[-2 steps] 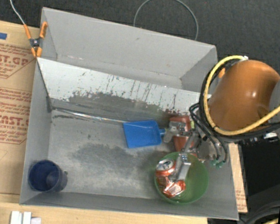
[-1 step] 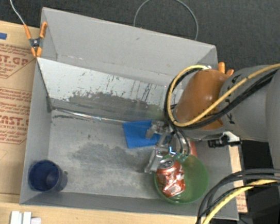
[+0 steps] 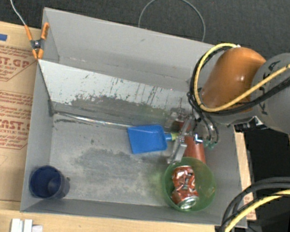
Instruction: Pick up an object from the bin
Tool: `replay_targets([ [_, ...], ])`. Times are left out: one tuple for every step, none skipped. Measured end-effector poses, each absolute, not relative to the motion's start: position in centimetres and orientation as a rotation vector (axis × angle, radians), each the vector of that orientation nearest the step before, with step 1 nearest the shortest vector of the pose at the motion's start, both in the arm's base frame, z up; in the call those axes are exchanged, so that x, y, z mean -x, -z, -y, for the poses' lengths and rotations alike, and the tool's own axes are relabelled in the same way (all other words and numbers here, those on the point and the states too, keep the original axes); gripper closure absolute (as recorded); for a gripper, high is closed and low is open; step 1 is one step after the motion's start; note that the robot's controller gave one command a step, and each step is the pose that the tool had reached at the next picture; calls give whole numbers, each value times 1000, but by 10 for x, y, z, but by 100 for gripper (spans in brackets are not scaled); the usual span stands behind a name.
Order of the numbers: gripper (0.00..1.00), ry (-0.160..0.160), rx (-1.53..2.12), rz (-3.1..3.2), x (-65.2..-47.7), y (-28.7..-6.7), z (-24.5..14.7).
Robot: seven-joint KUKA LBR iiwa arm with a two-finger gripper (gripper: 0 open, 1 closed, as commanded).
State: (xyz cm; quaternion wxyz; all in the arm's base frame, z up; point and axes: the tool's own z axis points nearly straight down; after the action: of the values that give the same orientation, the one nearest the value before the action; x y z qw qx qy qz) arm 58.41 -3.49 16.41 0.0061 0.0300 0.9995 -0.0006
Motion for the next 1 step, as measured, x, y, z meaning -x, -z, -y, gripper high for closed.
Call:
replay_targets([
  [0, -4, -817, -3035, -574, -99, 3],
])
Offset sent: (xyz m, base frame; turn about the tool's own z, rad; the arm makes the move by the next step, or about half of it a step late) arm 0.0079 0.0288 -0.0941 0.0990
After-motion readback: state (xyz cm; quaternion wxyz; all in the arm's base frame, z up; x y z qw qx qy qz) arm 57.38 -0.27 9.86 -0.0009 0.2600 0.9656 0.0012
